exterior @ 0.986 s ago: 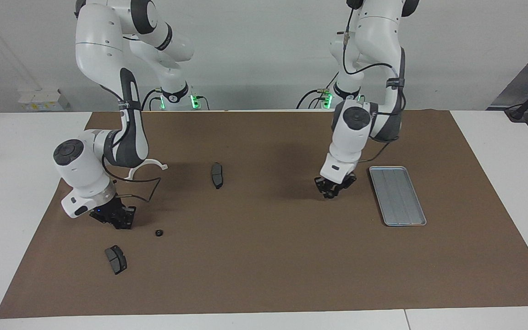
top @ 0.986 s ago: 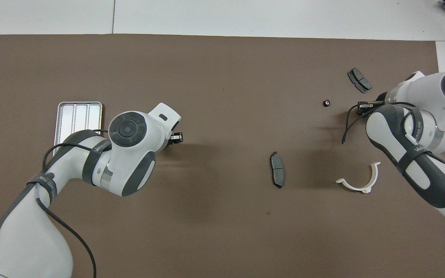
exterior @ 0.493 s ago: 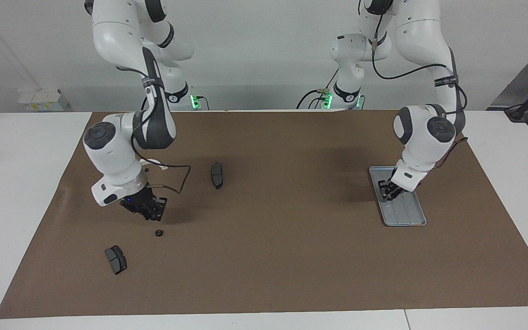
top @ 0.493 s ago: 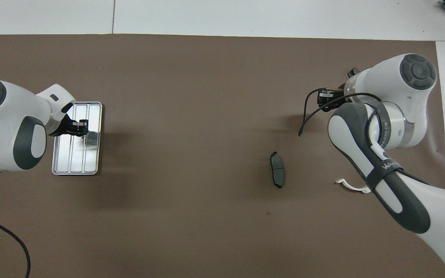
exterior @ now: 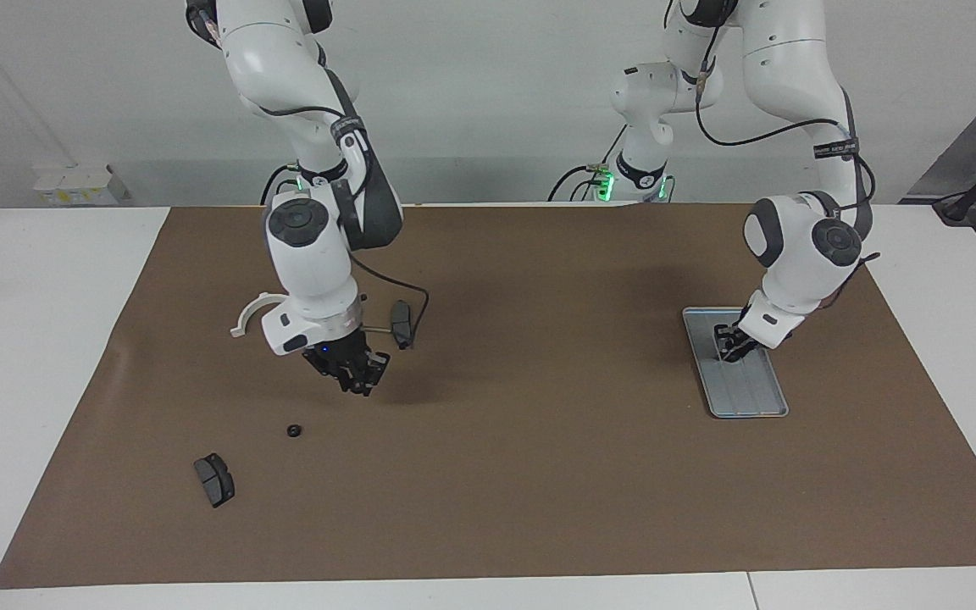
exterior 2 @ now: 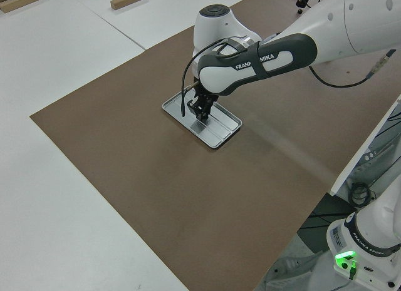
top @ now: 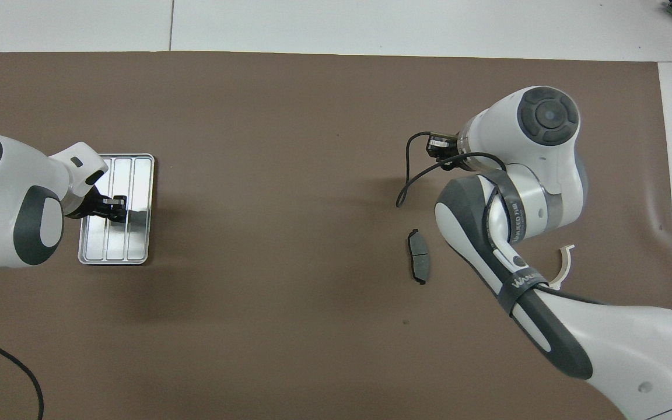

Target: Pick bearing gear from pile to tray

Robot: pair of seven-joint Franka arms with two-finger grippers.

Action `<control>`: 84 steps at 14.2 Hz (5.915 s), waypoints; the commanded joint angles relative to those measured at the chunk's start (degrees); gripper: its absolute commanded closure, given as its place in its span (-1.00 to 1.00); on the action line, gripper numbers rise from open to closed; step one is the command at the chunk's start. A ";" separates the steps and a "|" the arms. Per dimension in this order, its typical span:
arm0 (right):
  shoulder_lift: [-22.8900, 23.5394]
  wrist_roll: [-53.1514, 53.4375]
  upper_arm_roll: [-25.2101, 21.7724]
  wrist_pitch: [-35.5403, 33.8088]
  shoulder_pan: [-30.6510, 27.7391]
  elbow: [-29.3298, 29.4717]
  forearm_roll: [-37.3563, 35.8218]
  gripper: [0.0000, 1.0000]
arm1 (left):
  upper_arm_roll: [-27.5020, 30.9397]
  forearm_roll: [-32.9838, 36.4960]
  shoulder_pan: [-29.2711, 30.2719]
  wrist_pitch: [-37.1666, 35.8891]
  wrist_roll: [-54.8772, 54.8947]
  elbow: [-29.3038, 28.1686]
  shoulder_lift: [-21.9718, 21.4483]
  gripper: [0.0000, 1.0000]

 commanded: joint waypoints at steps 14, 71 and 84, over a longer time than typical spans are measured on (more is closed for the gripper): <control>15.18 27.27 -0.06 2.11 19.18 12.95 -3.95 1.00 | -0.66 -4.69 -13.04 1.12 -15.98 10.34 1.98 -0.92; 11.32 -37.50 -0.23 2.38 -17.46 4.59 3.43 -0.25 | 2.33 -2.32 -7.25 -12.24 -3.69 2.72 -1.61 0.77; 6.49 -30.57 0.30 0.71 -14.22 4.68 3.43 1.00 | 1.89 -2.58 -9.96 -10.30 -6.14 6.82 -2.06 -1.00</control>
